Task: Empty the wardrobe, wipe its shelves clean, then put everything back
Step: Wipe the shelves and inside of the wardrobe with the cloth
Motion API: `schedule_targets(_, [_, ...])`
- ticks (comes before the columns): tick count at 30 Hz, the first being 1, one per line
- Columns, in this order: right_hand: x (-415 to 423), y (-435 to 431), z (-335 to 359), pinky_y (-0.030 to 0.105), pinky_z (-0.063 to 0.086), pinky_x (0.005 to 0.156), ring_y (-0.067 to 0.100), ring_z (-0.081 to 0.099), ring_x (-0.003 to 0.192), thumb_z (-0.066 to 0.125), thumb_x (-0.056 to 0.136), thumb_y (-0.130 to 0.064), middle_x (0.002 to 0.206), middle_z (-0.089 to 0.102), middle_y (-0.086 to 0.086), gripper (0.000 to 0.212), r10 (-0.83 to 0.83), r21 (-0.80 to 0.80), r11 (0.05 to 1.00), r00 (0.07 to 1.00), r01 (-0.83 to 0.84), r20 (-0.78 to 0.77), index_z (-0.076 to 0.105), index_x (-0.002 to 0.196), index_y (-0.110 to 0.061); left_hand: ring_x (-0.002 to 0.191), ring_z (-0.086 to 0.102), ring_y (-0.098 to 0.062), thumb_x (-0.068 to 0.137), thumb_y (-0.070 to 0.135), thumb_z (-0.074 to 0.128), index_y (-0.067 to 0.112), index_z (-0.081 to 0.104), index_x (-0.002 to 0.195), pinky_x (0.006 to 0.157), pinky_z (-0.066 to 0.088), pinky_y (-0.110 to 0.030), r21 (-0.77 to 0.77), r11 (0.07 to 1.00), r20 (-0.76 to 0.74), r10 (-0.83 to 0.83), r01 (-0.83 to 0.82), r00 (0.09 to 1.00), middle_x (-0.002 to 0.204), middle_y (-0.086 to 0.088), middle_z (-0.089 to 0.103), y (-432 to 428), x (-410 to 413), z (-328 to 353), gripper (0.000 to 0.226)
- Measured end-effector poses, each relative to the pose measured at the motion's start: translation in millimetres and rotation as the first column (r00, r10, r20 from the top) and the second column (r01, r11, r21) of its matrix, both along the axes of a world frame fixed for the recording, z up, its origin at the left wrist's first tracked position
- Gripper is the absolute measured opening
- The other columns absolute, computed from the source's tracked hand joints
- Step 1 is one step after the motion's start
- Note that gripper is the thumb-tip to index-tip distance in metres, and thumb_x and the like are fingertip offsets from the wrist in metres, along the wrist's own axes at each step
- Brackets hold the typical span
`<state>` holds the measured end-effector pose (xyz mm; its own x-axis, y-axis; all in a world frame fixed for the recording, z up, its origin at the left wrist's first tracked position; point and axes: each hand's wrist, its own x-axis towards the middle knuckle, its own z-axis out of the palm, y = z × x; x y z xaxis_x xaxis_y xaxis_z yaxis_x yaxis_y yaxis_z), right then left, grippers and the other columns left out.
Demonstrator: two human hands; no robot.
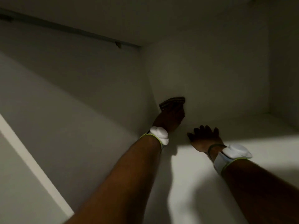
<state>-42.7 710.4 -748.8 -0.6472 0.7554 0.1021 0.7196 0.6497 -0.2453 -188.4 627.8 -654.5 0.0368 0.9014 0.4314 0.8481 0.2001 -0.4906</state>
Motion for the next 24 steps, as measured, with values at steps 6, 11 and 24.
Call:
schedule_targets(6, [4, -11, 8, 0.060, 0.010, 0.119, 0.034, 0.024, 0.147, 0.022, 0.101, -0.060, 0.154, 0.035, 0.011, 0.064, -0.034, -0.002, 0.999, 0.999, 0.034, -0.026, 0.040, 0.147, -0.019, 0.155, 0.006, -0.030, 0.101, 0.041, 0.046, 0.010, 0.041, 0.152, 0.121, -0.018, -0.034, -0.208, 0.923, 0.213, 0.366, -0.324, 0.906, 0.167, -0.013, 0.015, -11, -47, -59, 0.060])
schedule_targets(11, [6, -14, 8, 0.063, 0.003, 0.119, 0.033, 0.011, 0.153, 0.020, 0.100, -0.064, 0.164, 0.020, 0.010, 0.071, 0.010, -0.023, 1.000, 1.000, -0.010, 0.007, 0.029, 0.155, -0.020, 0.151, 0.025, -0.030, 0.096, 0.039, 0.061, 0.011, 0.035, 0.155, 0.120, 0.017, -0.035, -0.109, 0.940, 0.438, 0.337, -0.323, 0.833, 0.162, -0.010, 0.030, -23, -32, -24, 0.071])
schedule_targets(24, [3, -48, 19, 0.057, -0.002, 0.123, 0.025, 0.000, 0.156, 0.020, 0.100, -0.067, 0.169, 0.003, -0.004, 0.070, 0.351, -0.057, 0.936, 0.934, -0.348, 0.062, 0.012, 0.161, -0.034, 0.133, 0.050, -0.027, 0.088, 0.046, 0.058, 0.050, 0.024, 0.151, 0.106, 0.048, -0.046, 0.391, 0.876, 0.629, -0.030, -0.282, 0.777, 0.159, 0.011, 0.031, -2, -73, 166, 0.072])
